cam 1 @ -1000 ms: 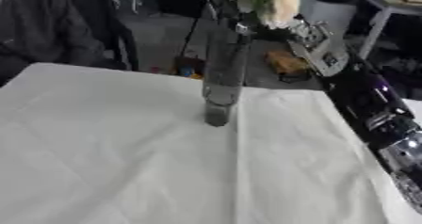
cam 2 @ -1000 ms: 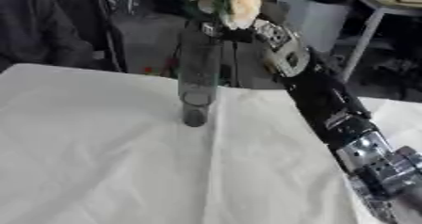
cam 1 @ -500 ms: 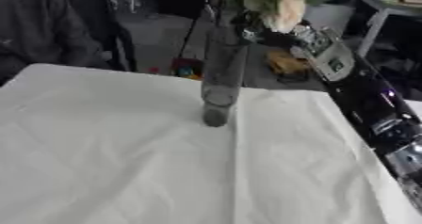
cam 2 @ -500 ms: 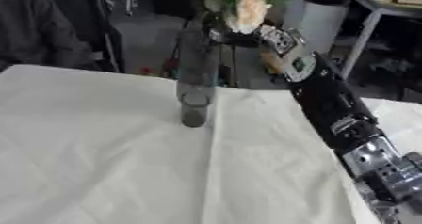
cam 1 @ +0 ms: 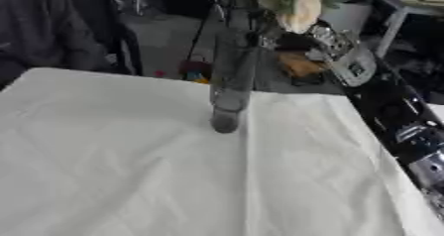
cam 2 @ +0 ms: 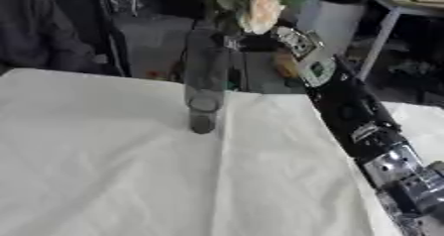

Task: Arrange flowers into the vase.

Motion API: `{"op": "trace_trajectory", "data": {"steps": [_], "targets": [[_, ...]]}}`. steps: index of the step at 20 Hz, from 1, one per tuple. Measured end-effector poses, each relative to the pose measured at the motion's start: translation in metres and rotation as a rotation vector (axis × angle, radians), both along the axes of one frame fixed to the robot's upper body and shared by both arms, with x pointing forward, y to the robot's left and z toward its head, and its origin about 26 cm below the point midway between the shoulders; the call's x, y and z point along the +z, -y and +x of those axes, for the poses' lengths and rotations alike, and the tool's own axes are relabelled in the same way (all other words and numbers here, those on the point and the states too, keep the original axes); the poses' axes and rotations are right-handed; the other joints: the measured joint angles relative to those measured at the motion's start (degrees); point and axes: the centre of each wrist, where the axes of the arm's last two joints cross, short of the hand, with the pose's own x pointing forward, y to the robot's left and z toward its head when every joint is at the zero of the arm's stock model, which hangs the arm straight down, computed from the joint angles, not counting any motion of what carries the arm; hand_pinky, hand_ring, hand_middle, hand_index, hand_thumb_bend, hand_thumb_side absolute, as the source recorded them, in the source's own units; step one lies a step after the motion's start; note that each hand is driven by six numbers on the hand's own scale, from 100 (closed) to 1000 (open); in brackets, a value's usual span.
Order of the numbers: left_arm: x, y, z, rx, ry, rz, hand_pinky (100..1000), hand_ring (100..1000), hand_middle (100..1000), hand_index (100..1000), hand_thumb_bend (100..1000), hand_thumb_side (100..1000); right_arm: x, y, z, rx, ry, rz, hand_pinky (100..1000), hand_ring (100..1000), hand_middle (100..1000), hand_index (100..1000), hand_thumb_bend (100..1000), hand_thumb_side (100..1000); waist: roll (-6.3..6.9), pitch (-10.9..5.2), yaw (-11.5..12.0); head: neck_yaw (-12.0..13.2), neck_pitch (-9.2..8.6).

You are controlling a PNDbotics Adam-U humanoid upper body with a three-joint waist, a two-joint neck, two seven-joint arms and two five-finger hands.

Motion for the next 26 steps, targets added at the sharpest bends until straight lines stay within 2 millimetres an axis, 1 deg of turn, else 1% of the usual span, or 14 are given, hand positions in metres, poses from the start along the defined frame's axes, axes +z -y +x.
{"op": "trace_trajectory", "data": {"steps": [13, 24, 25, 26], "targets": [[-0.001, -0.001, -0.001, 0.009, -0.002, -0.003, 686, 622, 617, 814, 387, 167, -0.014, 0.013, -0.005, -0.035, -0.018, 0.041, 1000, 1000, 959, 967, 432, 800, 0.28, -0.01, -1.1, 0.7, 0.04], [-0.002, -0.004, -0.002, 0.029, 0.0, -0.007, 686, 622, 618, 813, 386, 167, -0.022, 0.033, -0.02, -0.062, -0.023, 0.092, 1000, 1000, 950, 963, 414, 801, 0.56, -0.04, -2.7, 1.5, 0.23], [-0.002, -0.004, -0.002, 0.03, 0.0, -0.006, 686, 622, 618, 813, 386, 167, -0.021, 0.035, -0.022, -0.065, -0.021, 0.096, 1000, 1000, 949, 963, 400, 803, 0.57, -0.04, -2.9, 1.6, 0.29], [-0.002, -0.005, -0.002, 0.032, -0.001, -0.006, 686, 622, 618, 813, 386, 167, -0.022, 0.037, -0.023, -0.068, -0.021, 0.1, 1000, 1000, 948, 962, 410, 802, 0.58, -0.04, -3.1, 1.6, 0.39]]}}
